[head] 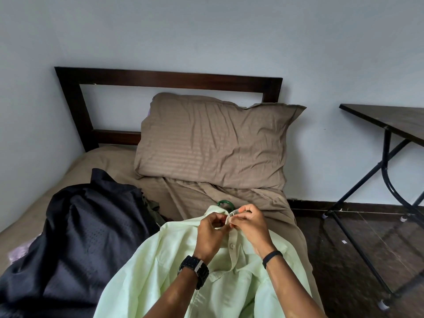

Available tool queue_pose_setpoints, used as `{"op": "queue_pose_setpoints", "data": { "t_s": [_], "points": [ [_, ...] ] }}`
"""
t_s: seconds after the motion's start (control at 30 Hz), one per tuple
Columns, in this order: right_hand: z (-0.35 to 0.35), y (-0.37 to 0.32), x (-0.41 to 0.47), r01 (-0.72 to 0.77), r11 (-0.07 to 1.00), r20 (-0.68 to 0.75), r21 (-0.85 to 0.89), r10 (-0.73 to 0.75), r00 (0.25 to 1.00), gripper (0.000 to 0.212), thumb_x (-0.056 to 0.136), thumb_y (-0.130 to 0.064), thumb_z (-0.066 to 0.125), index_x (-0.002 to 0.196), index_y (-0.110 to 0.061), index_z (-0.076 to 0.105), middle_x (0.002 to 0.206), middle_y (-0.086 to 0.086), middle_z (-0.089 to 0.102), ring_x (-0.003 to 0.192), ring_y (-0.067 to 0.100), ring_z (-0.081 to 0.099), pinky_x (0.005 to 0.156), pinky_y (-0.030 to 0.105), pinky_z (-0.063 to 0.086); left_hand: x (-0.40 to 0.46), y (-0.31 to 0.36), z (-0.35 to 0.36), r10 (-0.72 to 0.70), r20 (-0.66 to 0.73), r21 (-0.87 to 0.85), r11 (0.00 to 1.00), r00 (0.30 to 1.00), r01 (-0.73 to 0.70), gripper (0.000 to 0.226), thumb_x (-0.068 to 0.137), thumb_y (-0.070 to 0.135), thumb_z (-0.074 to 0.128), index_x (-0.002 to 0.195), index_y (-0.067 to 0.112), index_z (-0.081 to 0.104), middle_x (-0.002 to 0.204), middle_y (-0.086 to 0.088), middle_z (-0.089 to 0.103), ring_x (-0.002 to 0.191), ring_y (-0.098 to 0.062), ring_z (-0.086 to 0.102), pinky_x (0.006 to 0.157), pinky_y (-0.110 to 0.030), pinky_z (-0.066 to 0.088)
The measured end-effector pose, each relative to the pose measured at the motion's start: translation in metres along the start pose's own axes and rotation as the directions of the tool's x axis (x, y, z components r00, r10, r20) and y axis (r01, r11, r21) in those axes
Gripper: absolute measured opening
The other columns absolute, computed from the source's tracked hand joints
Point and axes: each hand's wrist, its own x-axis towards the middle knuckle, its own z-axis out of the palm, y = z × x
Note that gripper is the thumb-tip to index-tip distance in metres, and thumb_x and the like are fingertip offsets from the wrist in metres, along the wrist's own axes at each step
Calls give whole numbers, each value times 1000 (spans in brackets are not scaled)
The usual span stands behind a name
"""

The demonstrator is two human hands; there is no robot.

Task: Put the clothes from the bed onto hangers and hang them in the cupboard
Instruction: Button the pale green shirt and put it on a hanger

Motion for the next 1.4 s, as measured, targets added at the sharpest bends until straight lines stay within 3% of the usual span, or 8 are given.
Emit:
{"op": "queue_pose_setpoints", "data": {
  "t_s": [0.27, 0.47, 0.6, 0.73, 0.87, 1.1, 1.23, 1.4],
  "points": [
    [-1, 1, -1, 31, 998, -7, -61, -32, 999, 21, 78, 5, 66, 89, -7, 54, 73, 6, 69, 57, 5, 62, 61, 21, 49, 4, 3, 4, -17, -32, 4, 1000, 999, 17, 10, 81, -11, 64, 80, -1, 65, 77, -7, 68, 72, -11, 62, 69, -19, 50],
    [-1, 0, 0, 49, 990, 9, -135, -48, 999, 23, 77, 1, 66, 94, -8, 53, 82, 13, 71, 62, 12, 63, 62, 24, 48, 7, 2, 3, -115, -23, -104, 988, 993, 112, 19, 80, -18, 57, 77, 0, 60, 79, -14, 64, 79, -22, 59, 72, -27, 48],
    [0, 0, 0, 67, 988, -18, -140, -71, 997, 23, 78, -3, 69, 94, -10, 54, 80, 6, 71, 61, 4, 63, 61, 18, 48, 7, 7, 5, -128, -15, -183, 975, 992, 124, 16, 84, -15, 56, 77, -1, 61, 74, -10, 65, 70, -14, 61, 64, -18, 49],
    [0, 3, -3, 80, 992, -16, -94, -82, 997, 23, 79, -2, 72, 90, -11, 54, 79, 3, 72, 73, 11, 67, 69, 23, 52, 5, 4, 8, -115, -33, -168, 980, 993, 108, 20, 87, -12, 54, 74, 1, 63, 70, -7, 63, 64, -12, 54, 59, -16, 44],
    [0, 8, -6, 111, 991, -25, -81, -113, 993, 25, 79, 2, 71, 85, -15, 52, 77, 0, 72, 72, 3, 66, 71, 20, 49, 8, -4, 10, -106, -100, -140, 986, 989, 92, 24, 87, -9, 56, 71, 5, 66, 71, -8, 63, 69, -18, 51, 66, -29, 43],
    [2, 12, -10, 127, 990, -51, -67, -131, 990, 29, 78, 5, 72, 91, -12, 52, 81, 2, 73, 78, 9, 69, 73, 20, 50, 11, -7, 11, -160, -102, -112, 983, 982, 148, 21, 85, -10, 54, 75, 1, 69, 75, -12, 68, 72, -20, 56, 71, -34, 46],
    [5, 13, -13, 205, 959, -74, -194, -222, 972, 30, 77, 2, 74, 90, -11, 51, 79, -1, 70, 72, -1, 66, 65, 10, 47, 12, -4, 8, -191, -49, -154, 971, 980, 181, 30, 82, -18, 46, 71, 1, 66, 73, -14, 65, 72, -21, 57, 68, -29, 47],
    [17, 12, -22, 312, 876, -147, -367, -386, 911, 29, 78, 3, 68, 88, -14, 47, 78, -2, 65, 74, 8, 63, 66, 12, 46, 10, 4, 4, -207, 11, -126, 970, 978, 206, 27, 87, -14, 44, 74, 0, 64, 69, -10, 63, 63, -16, 56, 57, -21, 46]
  ]
}}
